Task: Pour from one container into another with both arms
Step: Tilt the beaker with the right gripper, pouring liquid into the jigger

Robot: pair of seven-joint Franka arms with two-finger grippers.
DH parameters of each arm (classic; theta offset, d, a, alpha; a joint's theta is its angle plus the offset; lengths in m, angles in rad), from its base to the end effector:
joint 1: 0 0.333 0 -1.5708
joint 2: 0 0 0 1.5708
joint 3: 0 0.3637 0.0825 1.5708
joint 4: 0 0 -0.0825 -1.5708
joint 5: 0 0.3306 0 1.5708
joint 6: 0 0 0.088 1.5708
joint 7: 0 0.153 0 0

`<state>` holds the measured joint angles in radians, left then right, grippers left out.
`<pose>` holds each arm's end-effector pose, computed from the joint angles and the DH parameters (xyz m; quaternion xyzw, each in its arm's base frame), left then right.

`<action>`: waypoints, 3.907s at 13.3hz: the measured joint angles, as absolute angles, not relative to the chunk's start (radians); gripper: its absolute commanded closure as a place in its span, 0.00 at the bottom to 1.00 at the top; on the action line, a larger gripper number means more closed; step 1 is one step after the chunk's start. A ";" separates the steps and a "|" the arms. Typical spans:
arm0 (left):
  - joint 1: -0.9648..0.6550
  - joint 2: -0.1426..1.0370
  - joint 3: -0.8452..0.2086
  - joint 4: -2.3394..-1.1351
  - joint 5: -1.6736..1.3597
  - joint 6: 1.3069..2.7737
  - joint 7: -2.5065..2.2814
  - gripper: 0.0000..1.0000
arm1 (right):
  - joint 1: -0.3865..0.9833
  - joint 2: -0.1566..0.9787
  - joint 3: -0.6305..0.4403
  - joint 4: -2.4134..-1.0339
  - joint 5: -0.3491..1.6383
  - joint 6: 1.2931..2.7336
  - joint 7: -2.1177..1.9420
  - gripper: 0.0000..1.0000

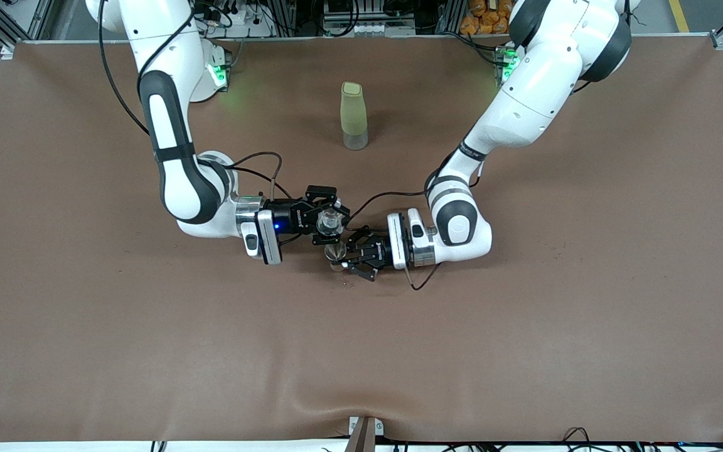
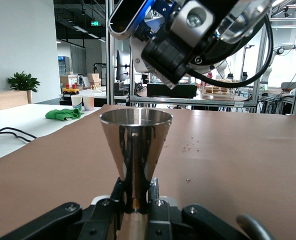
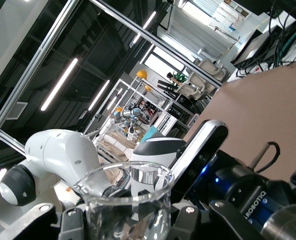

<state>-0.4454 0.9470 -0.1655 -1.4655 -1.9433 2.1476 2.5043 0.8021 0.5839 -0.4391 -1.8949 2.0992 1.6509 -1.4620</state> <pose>0.5966 -0.4680 0.2053 0.5535 -0.4902 0.4919 0.4597 0.5414 0.3930 0.3463 -0.6563 -0.2022 -0.2285 0.6900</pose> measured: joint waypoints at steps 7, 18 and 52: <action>-0.447 0.946 -0.164 -1.464 -1.943 2.148 2.506 1.00 | 0.802 0.584 -0.439 -1.898 2.099 1.651 -1.325 1.00; -0.455 0.946 -0.163 -1.464 -1.929 2.153 2.507 1.00 | 0.802 0.584 -0.439 -1.900 2.099 1.651 -1.094 1.00; -0.459 0.946 -0.157 -1.465 -1.929 2.160 2.507 1.00 | 0.795 0.582 -0.453 -1.866 2.100 1.649 -0.705 1.00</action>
